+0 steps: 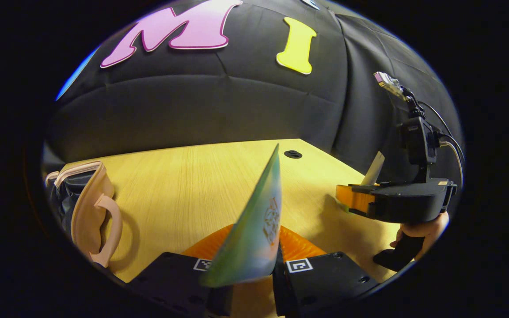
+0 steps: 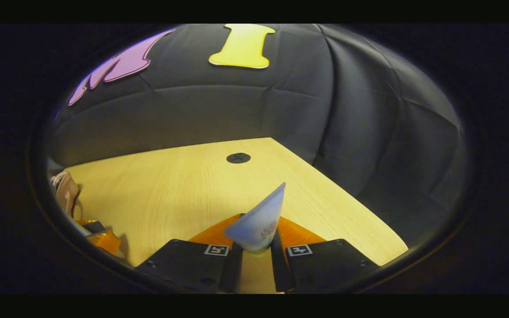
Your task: First open the suitcase, pack the skin care products into it, and then close the suitcase.
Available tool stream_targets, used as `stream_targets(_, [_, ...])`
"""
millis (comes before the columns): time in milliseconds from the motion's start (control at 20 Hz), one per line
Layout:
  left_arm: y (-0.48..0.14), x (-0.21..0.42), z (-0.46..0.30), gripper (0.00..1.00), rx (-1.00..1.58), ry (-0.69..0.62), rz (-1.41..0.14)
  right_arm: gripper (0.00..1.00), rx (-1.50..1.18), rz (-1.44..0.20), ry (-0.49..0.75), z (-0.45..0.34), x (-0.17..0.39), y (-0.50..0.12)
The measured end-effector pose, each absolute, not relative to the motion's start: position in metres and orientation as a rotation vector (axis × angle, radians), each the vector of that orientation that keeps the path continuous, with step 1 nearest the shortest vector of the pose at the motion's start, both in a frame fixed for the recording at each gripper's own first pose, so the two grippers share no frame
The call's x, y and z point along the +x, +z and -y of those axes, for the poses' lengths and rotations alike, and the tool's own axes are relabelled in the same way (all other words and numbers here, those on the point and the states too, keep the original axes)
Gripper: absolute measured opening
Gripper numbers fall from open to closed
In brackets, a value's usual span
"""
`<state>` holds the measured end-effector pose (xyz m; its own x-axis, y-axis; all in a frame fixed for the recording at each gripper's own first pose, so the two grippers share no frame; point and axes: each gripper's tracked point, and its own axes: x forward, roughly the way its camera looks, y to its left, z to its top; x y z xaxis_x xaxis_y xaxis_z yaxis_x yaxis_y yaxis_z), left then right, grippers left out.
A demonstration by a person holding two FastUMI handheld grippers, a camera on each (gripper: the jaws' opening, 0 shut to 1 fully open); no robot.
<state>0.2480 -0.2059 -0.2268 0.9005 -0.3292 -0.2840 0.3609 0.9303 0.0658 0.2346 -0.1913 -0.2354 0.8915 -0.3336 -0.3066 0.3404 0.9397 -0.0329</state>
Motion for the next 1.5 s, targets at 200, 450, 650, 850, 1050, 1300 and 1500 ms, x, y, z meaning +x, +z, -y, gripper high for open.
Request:
stream_targets(200, [-0.215,0.238,0.178,0.37,0.07,-0.312,-0.259,0.28,-0.029,-0.235,-0.27,0.161,0.219,-0.198])
stream_targets(450, [-0.123,0.205,0.098,0.37,-0.021,-0.234,-0.139,0.27,-0.023,-0.181,-0.159,0.097,0.185,-0.154])
stream_targets(650, [-0.074,0.199,-0.036,0.37,-0.019,-0.08,-0.115,0.27,-0.039,-0.184,-0.067,0.046,0.154,-0.134])
stream_targets(850, [-0.13,0.22,-0.149,0.36,0.055,-0.031,-0.364,0.27,-0.032,-0.167,-0.01,0.001,0.135,-0.105])
stream_targets(1050, [-0.2,0.235,-0.162,0.38,0.011,-0.093,-0.689,0.27,0.001,-0.158,0.074,-0.051,0.124,-0.094])
stream_targets(1300, [-0.225,0.229,-0.158,0.38,0.091,-0.091,-0.908,0.25,0.012,-0.194,0.219,-0.116,0.114,-0.1])
stream_targets(1500, [-0.211,0.241,-0.171,0.52,0.146,-0.001,-0.857,0.27,0.03,-0.22,0.265,-0.142,0.117,-0.106])
